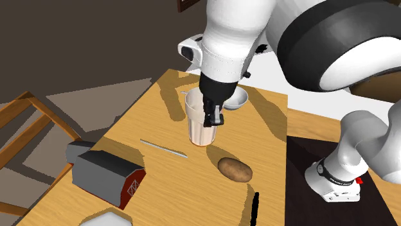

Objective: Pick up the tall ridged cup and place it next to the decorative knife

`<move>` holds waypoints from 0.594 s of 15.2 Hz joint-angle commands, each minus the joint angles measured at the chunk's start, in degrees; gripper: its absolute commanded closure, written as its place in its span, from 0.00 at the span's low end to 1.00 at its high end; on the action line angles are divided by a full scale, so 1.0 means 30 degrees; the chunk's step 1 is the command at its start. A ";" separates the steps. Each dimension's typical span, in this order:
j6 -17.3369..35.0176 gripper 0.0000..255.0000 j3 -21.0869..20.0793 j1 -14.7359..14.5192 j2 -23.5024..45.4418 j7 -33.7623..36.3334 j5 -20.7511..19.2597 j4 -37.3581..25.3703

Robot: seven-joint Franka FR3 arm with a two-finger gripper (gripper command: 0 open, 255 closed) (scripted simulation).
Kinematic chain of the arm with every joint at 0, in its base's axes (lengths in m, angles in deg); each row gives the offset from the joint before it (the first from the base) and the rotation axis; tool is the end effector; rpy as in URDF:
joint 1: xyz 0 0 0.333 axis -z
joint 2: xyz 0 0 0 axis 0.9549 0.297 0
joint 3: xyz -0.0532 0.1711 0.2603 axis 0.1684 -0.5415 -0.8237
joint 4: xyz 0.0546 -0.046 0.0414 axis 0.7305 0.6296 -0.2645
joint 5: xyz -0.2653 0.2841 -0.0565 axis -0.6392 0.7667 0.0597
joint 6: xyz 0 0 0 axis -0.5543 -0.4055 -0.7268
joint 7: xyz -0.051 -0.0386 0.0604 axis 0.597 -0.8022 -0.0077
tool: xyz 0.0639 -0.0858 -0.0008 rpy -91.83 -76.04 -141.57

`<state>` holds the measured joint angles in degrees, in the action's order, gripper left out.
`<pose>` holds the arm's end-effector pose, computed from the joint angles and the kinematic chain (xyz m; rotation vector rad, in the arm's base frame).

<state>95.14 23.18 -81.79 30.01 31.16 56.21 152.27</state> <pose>0.5313 0.1216 0.6240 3.0109 0.4187 0.1983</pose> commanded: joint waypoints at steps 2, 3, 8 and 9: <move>-0.0166 1.00 -0.0731 -0.0606 0.0171 0.1372 -0.0124 -0.0205; -0.0256 1.00 -0.0983 -0.0819 0.0284 0.1834 -0.0172 -0.0354; -0.0046 1.00 -0.1780 -0.1509 0.0682 0.3376 -0.0354 -0.0356; 0.0220 1.00 -0.1775 -0.1505 0.0635 0.3399 -0.0350 -0.0043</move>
<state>95.19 17.89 -86.28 31.89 41.16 55.20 151.60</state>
